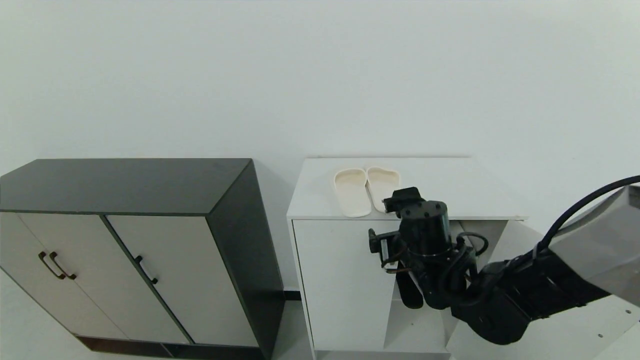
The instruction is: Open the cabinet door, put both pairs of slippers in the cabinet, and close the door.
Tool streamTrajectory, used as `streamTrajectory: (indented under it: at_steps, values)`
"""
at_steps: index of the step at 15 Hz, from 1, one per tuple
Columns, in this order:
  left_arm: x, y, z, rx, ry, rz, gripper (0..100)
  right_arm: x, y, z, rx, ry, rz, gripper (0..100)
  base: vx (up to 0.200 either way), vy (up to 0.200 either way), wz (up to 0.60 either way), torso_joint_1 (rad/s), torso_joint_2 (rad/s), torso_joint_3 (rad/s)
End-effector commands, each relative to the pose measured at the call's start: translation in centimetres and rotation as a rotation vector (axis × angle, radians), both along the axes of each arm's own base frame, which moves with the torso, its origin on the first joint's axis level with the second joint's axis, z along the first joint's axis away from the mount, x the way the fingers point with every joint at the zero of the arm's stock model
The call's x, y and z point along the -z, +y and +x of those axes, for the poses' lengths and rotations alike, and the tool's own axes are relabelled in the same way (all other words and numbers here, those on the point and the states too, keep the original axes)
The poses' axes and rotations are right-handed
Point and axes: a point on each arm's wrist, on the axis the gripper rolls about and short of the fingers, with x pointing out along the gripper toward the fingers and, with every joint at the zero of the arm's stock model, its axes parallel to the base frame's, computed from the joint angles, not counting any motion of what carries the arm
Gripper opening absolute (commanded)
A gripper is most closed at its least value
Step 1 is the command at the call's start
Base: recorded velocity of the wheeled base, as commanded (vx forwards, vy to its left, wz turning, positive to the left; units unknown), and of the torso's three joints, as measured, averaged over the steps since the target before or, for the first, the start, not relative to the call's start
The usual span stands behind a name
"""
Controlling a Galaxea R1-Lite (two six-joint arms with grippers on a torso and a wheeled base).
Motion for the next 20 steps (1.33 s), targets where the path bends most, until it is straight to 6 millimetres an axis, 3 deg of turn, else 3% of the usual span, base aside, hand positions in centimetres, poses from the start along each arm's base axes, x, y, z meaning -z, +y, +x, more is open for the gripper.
streamTrajectory:
  at_steps: [1, 3, 6, 18, 20]
  values:
    - [0.0, 0.0, 0.0, -0.002, 0.0, -0.001, 0, -5.1, 1.0, 0.1, 0.002, -0.031, 0.119, 100, 0.0, 0.0, 0.0, 0.0, 0.0, 0.0]
    - [0.0, 0.0, 0.0, 0.001, 0.0, 0.001, 0, -5.6, 1.5, 0.3, 0.009, 0.002, 0.146, 100, 0.0, 0.0, 0.0, 0.0, 0.0, 0.0]
    - [0.0, 0.0, 0.0, 0.001, 0.002, -0.002, 0, -4.9, 1.8, 0.6, 0.012, 0.018, 0.147, 100, 0.0, 0.0, 0.0, 0.0, 0.0, 0.0]
    - [0.0, 0.0, 0.0, 0.0, 0.002, -0.002, 0, -1.9, 2.4, 1.2, 0.022, 0.064, 0.128, 100, 0.2, 0.0, 0.0, 0.001, 0.0, 0.002]
    - [0.0, 0.0, 0.0, 0.0, 0.003, -0.001, 0, -1.2, 2.6, 1.4, 0.022, 0.052, 0.136, 100, 0.0, 0.0, 0.0, 0.0, 0.0, 0.0]
